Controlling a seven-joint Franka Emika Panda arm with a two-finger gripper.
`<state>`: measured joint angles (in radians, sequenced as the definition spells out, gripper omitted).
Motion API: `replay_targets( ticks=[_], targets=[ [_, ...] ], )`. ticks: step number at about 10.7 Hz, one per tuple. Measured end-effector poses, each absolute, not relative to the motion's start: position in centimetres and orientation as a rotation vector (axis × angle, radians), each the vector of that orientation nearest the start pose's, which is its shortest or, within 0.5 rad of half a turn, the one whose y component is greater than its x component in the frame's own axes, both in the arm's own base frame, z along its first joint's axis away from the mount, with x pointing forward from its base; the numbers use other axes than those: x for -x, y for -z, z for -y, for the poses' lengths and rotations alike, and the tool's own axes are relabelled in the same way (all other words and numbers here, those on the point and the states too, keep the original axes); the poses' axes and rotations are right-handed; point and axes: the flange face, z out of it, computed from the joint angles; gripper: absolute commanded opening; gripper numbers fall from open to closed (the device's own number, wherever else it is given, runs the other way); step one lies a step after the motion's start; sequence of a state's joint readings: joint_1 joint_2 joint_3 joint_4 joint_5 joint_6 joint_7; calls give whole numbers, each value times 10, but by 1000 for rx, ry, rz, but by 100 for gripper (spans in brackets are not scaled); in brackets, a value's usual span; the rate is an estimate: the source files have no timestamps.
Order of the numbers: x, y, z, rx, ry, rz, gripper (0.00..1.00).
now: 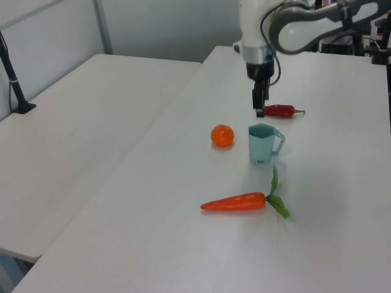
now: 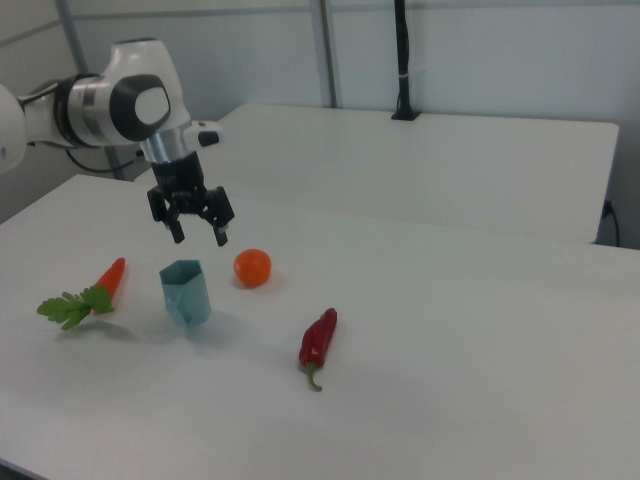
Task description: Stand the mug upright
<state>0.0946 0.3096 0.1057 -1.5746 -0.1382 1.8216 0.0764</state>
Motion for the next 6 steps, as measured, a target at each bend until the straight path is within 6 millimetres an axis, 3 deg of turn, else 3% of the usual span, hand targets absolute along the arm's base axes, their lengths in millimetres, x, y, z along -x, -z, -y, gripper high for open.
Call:
replay_targets(
  ticks=[4,6],
  targets=[
    [-603,-559,-36,3261,27,47,100],
    [-584,-589,-19,3267,35,-11,100]
  ],
)
